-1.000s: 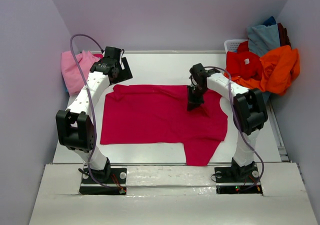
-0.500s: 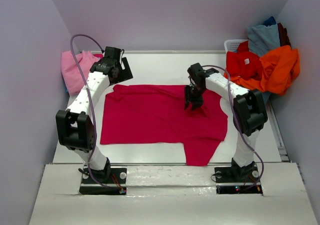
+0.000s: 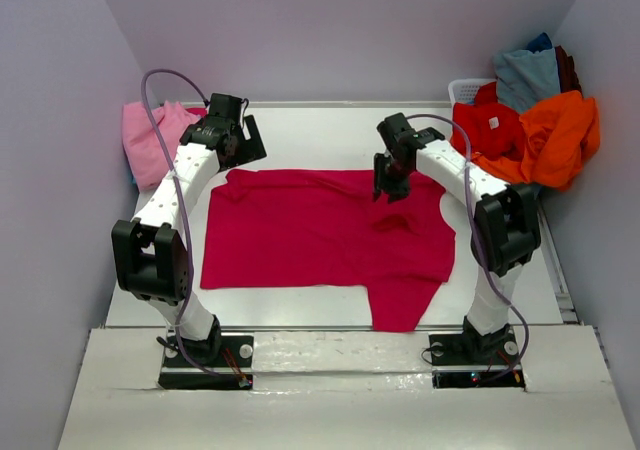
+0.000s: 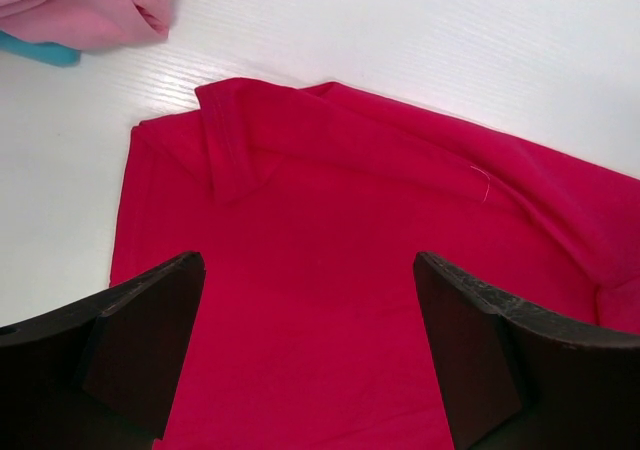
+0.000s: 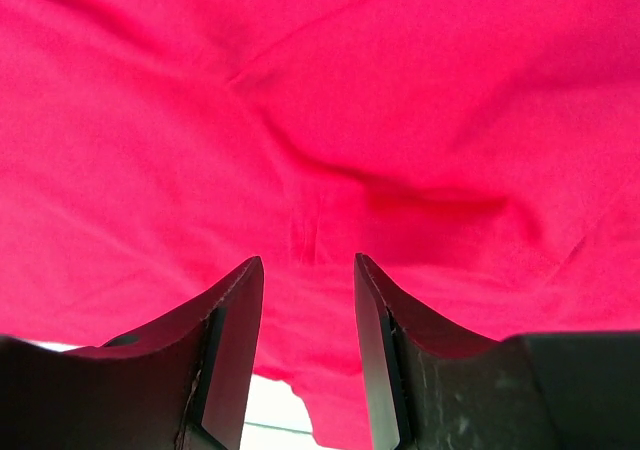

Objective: Fold and stack the t-shirts
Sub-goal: Fold the tshirt

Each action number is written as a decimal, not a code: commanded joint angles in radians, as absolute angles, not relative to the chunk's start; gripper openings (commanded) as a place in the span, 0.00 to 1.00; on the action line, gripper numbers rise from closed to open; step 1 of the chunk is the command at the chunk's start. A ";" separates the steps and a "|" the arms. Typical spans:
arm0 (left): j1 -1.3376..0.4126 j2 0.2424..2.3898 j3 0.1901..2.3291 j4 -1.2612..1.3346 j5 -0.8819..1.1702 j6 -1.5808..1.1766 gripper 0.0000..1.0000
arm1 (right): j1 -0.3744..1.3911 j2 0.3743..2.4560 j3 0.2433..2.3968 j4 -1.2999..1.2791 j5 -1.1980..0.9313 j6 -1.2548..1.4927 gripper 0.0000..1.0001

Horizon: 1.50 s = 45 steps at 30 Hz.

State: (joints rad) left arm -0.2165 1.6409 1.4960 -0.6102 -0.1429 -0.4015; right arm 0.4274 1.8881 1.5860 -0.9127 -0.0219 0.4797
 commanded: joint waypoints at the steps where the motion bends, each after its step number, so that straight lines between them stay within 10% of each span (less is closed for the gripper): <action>1: -0.221 1.603 1.479 -0.597 -0.144 -0.387 0.99 | 0.428 1.968 1.623 -0.896 0.008 0.517 0.47; 32: -0.221 1.701 1.500 -0.618 -0.092 -0.390 0.99 | 0.400 1.900 1.292 -0.810 -0.159 0.537 0.47; 45: -0.221 1.703 1.505 -0.634 -0.121 -0.390 0.99 | 0.400 1.867 1.540 -0.945 -0.178 0.499 0.44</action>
State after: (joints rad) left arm -0.2165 1.7233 1.4792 -0.6209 -0.0990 -0.3908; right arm 0.4004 1.9266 1.4223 -0.8932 -0.1619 0.5198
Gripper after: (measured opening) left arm 0.986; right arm 0.446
